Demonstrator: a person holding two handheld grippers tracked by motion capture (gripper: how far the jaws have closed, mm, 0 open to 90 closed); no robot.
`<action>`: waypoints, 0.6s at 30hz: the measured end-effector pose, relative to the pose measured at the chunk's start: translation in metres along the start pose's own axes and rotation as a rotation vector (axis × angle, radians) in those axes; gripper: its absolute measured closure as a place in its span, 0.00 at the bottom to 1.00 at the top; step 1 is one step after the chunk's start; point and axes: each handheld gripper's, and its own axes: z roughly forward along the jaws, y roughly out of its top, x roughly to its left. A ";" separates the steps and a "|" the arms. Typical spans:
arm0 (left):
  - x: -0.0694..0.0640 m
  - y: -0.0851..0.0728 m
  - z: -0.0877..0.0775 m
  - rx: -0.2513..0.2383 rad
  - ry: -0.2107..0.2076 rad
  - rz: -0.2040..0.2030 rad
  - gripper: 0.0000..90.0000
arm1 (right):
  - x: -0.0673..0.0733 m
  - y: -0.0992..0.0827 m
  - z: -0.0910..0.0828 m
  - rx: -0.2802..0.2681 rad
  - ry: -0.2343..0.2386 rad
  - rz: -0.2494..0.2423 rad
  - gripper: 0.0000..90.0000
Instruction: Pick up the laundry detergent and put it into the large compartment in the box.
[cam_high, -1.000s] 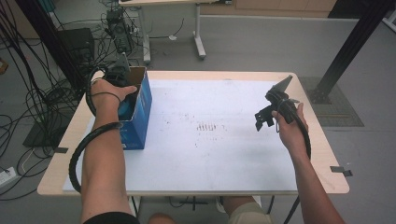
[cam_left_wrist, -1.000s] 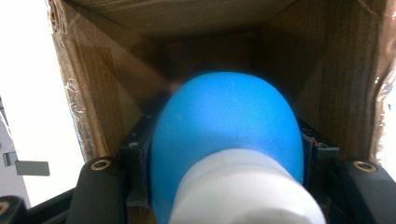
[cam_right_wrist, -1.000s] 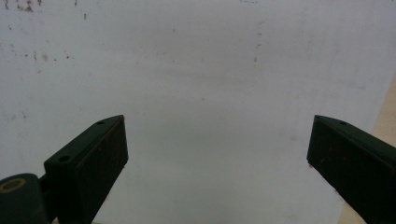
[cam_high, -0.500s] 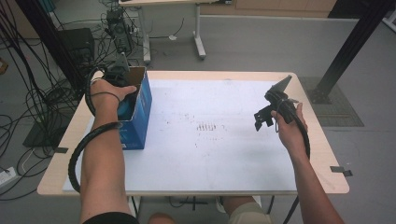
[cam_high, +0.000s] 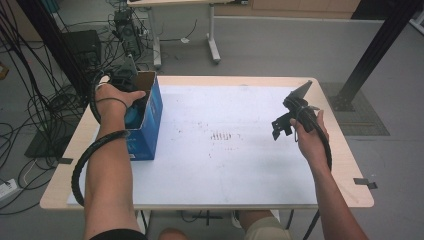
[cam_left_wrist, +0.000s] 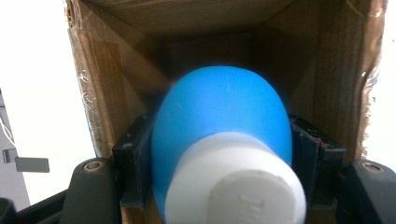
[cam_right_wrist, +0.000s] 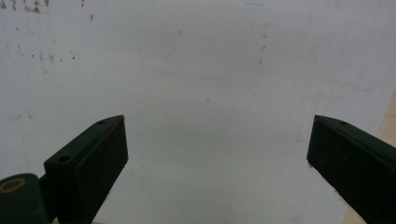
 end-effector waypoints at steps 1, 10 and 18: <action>0.000 0.000 -0.001 -0.001 -0.001 -0.001 0.37 | 0.000 0.000 0.000 -0.002 0.001 -0.002 0.06; -0.001 -0.004 -0.012 -0.017 0.006 -0.006 0.32 | 0.002 0.000 0.000 -0.002 0.005 -0.002 0.06; 0.000 -0.011 -0.028 -0.027 0.009 -0.012 0.29 | 0.004 -0.001 -0.001 -0.005 0.008 -0.012 0.06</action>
